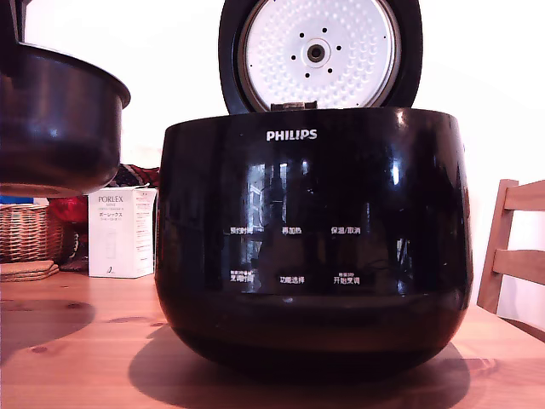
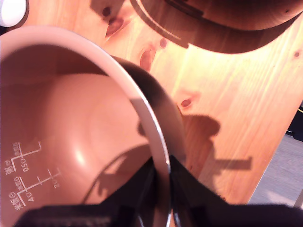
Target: Place the pot you are holding inside the rice cooker
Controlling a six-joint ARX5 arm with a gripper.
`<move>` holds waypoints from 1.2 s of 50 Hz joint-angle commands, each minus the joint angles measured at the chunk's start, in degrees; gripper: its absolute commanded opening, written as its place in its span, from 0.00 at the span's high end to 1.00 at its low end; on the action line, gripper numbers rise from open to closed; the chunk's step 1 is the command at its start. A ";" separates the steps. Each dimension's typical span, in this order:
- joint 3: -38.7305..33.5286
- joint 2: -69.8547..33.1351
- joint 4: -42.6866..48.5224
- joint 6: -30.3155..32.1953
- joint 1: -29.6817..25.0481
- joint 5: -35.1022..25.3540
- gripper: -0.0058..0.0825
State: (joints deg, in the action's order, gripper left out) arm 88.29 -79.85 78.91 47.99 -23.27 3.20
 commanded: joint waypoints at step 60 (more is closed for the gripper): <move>2.05 9.68 -7.61 -0.63 -18.14 -15.02 0.96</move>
State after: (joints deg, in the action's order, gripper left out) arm 88.40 -70.76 73.82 47.05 -40.56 -11.68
